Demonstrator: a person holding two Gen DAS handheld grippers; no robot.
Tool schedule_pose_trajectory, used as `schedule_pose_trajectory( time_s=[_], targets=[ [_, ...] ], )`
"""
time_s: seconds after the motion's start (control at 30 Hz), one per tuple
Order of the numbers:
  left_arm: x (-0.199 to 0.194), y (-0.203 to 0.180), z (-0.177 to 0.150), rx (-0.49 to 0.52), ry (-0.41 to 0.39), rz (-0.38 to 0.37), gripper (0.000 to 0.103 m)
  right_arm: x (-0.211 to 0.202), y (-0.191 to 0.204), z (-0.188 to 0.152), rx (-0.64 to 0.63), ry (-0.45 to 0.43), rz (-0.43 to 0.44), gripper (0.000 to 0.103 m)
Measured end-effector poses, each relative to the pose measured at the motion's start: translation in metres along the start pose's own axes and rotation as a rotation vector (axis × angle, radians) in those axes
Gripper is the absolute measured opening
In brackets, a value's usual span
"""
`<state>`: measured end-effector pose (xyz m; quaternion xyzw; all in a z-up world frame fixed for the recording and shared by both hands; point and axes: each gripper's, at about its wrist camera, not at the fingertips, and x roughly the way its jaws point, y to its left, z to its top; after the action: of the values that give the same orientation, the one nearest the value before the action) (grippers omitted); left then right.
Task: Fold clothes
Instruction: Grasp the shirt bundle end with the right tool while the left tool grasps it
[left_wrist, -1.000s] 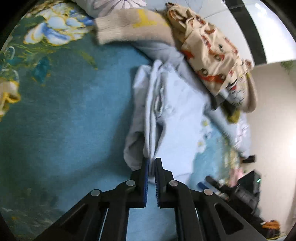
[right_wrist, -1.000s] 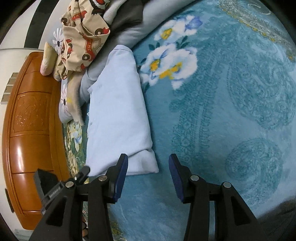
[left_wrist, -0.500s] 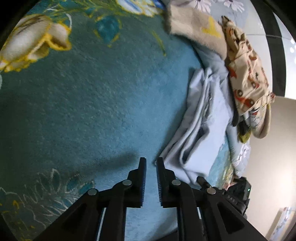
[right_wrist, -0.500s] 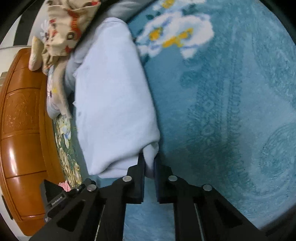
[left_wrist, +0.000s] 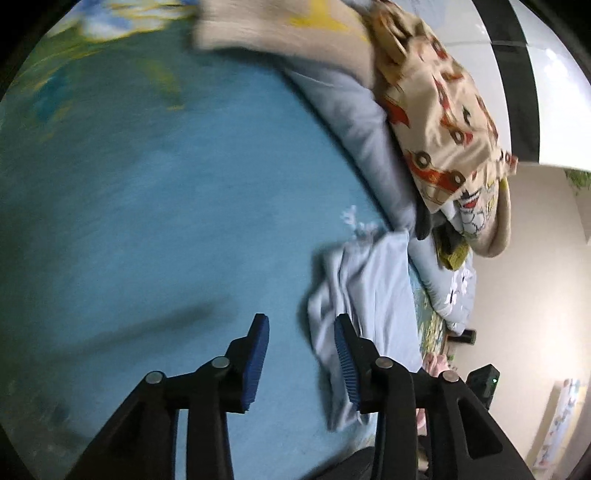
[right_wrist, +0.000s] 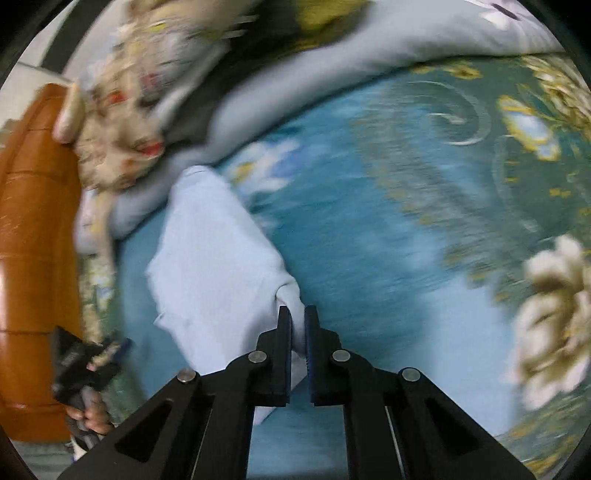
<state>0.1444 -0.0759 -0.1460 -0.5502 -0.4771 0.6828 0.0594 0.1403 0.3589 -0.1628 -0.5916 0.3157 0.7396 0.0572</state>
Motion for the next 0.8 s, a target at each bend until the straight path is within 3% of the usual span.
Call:
schedule_pose_trajectory(
  time_s=[0.2, 0.23, 0.3, 0.33, 0.47, 0.63, 0.73, 0.8],
  targets=[
    [0.057, -0.043, 0.024, 0.095, 0.052, 0.049, 0.054, -0.005, -0.045, 0.0, 0.187, -0.029, 0.097, 0.012],
    [0.066, -0.05, 0.028, 0.122, 0.056, 0.062, 0.056, -0.005, -0.05, -0.006, 0.235, -0.042, 0.121, 0.017],
    [0.084, -0.06, 0.034, 0.162, 0.078, 0.086, 0.059, -0.002, -0.052, -0.014, 0.308, -0.06, 0.16, 0.046],
    [0.091, -0.064, 0.035, 0.171, 0.094, 0.089, 0.059, 0.002, -0.057, -0.019, 0.346, -0.06, 0.171, 0.048],
    [0.119, -0.083, 0.036, 0.226, 0.14, 0.105, 0.066, 0.018, -0.074, -0.032, 0.496, -0.033, 0.201, 0.05],
    [0.132, -0.097, 0.029, 0.273, 0.173, 0.12, 0.067, 0.033, -0.071, -0.024, 0.576, -0.036, 0.241, 0.05],
    [0.129, -0.097, 0.026, 0.281, 0.157, 0.134, 0.064, 0.042, -0.063, -0.027, 0.627, -0.066, 0.235, 0.051],
    [0.13, -0.098, 0.024, 0.285, 0.139, 0.18, 0.047, 0.041, -0.057, -0.029, 0.638, -0.1, 0.22, 0.05]
  ],
)
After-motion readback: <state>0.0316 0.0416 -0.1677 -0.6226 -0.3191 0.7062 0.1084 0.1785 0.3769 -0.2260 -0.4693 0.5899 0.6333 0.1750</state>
